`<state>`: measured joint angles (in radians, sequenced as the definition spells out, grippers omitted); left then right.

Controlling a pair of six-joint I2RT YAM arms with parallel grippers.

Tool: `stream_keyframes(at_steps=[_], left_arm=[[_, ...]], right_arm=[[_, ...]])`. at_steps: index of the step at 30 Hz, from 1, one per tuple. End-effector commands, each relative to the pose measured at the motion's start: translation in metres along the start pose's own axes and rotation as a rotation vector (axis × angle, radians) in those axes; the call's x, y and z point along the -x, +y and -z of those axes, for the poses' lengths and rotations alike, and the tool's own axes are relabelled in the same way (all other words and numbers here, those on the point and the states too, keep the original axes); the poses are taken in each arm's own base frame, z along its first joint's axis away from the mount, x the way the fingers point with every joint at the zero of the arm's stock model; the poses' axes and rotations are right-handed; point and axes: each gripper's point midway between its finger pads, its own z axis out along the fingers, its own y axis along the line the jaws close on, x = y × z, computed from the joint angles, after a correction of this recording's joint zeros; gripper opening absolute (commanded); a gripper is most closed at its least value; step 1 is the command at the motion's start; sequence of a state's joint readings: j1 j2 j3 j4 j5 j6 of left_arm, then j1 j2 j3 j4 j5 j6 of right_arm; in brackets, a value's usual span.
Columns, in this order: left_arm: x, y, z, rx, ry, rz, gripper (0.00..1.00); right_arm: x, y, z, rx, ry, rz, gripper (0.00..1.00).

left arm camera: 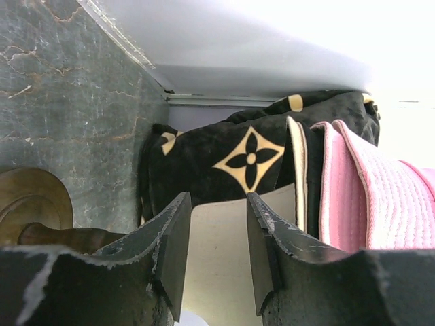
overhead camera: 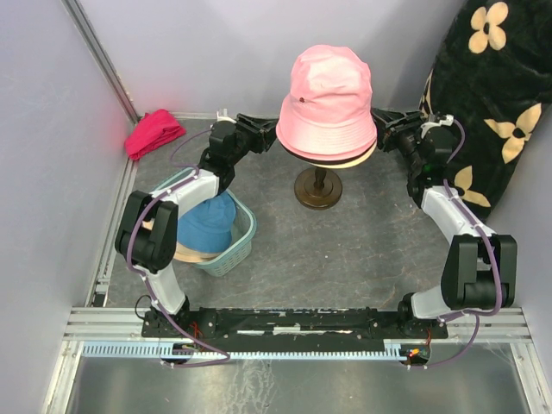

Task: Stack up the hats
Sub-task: Stack the hat on the hat.

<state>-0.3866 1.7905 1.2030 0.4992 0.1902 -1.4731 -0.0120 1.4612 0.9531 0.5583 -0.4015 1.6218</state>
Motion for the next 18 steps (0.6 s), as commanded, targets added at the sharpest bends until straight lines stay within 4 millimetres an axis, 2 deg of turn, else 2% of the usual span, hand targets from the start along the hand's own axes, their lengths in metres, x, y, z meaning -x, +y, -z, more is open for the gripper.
stream_keyframes(at_steps=[1,5,10,18], left_arm=[[0.009,-0.029,0.013,-0.047,-0.044,-0.08,0.48],[0.016,-0.027,0.018,-0.013,-0.078,-0.091,0.52],[0.024,-0.028,0.024,0.013,-0.115,-0.11,0.53],[0.036,-0.047,0.031,0.019,-0.166,-0.159,0.54]], right_arm=[[0.005,0.016,0.013,0.011,-0.027,0.053,0.53],[0.01,0.02,0.017,-0.002,-0.043,0.083,0.55],[0.019,0.022,0.025,-0.034,-0.074,0.134,0.57],[0.031,0.031,0.037,-0.05,-0.122,0.189,0.59]])
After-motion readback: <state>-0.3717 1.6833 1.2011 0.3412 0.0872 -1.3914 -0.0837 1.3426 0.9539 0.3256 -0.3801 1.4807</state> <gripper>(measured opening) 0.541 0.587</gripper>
